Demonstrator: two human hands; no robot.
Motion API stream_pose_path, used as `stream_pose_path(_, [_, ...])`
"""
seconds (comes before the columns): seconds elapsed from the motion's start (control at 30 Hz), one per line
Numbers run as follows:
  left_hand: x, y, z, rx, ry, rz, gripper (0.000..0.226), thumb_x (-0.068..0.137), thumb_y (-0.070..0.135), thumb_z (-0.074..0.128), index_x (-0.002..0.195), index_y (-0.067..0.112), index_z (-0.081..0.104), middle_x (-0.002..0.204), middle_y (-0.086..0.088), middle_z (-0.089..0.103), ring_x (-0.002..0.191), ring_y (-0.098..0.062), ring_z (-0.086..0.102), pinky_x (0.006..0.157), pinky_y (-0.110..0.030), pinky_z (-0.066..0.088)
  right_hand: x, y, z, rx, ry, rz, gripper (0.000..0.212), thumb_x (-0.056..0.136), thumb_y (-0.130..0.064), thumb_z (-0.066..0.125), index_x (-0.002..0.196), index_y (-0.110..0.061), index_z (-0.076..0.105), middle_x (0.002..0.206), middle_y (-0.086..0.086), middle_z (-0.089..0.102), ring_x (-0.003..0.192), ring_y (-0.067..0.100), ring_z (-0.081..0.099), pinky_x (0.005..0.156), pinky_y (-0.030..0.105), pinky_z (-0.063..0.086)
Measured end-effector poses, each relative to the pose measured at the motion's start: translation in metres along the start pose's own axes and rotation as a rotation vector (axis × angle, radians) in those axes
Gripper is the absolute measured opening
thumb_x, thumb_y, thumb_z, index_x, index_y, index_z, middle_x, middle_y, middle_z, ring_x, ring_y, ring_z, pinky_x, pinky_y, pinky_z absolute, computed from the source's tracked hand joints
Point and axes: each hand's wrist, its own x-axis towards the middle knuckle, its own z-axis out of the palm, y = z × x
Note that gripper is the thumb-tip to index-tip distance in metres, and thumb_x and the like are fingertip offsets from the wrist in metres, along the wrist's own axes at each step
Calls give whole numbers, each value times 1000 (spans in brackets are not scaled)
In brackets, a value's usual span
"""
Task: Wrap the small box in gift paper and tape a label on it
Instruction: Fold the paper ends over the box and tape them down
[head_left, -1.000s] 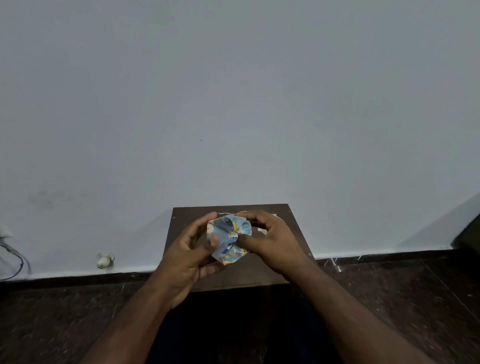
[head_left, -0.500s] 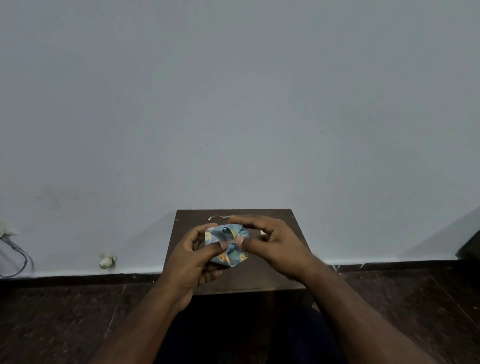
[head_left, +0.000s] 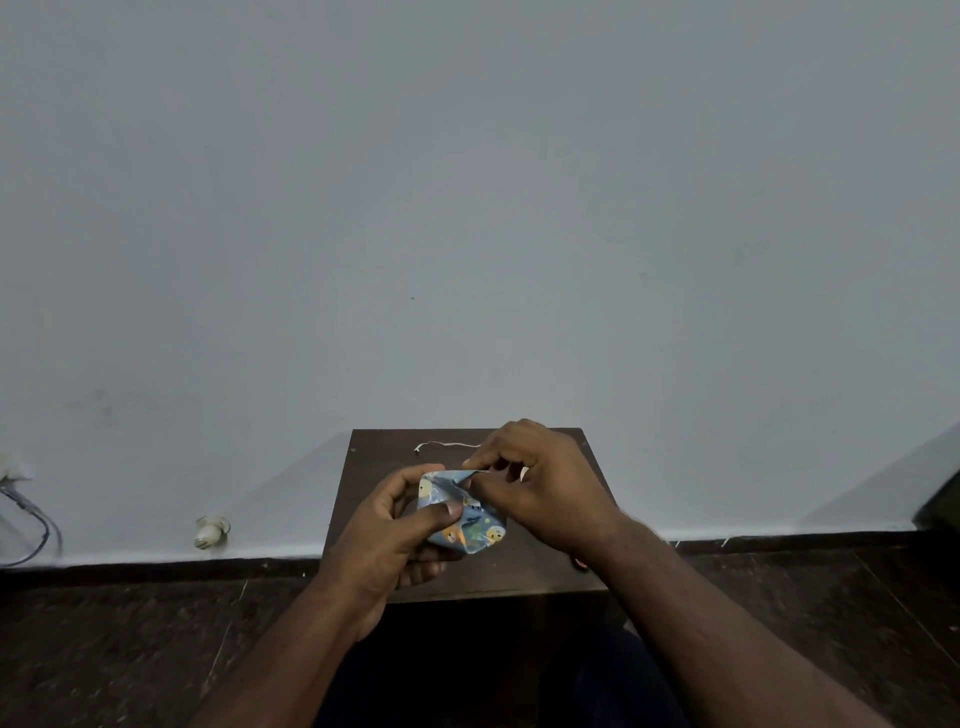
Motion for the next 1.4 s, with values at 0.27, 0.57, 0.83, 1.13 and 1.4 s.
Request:
stream_pose_path(0.27, [2, 0, -1, -6, 51, -1, 33, 83, 19, 79, 111, 33, 68, 107, 0, 75, 67, -22, 67, 55, -27, 48, -4, -1, -14, 76, -148, 71, 37, 82, -20, 80, 116, -33, 74, 103, -26, 68, 96, 0, 62, 81, 17, 50])
stream_pose_path(0.57, [0, 1, -2, 3, 36, -21, 48, 69, 24, 88, 111, 36, 67, 114, 1, 72, 73, -21, 70, 54, -27, 45, -4, 1, -2, -131, -93, -5, 27, 86, -16, 73, 110, -28, 75, 98, -19, 67, 89, -8, 53, 75, 7, 40])
stream_pose_path(0.83, [2, 1, 0, 6, 80, -42, 43, 77, 15, 83, 112, 33, 65, 115, -1, 73, 68, -24, 73, 51, -24, 37, -3, -1, -5, -95, -115, 7, 31, 84, -23, 79, 113, -32, 74, 95, -37, 59, 91, -7, 55, 73, 5, 40])
stream_pose_path(1.13, [3, 1, 0, -4, 91, -36, 44, 75, 16, 84, 111, 33, 66, 113, 0, 73, 66, -23, 72, 51, -24, 38, 2, 1, -4, -181, -157, -51, 17, 90, -27, 72, 107, -25, 76, 101, -15, 72, 96, -5, 53, 78, 9, 38])
stream_pose_path(1.4, [5, -1, -1, -1, 110, -40, 43, 75, 19, 85, 111, 33, 66, 112, 1, 73, 63, -21, 69, 49, -23, 39, 1, -1, -5, -190, -218, -39, 37, 90, -24, 73, 125, -29, 69, 117, -17, 69, 100, -13, 48, 83, 2, 33])
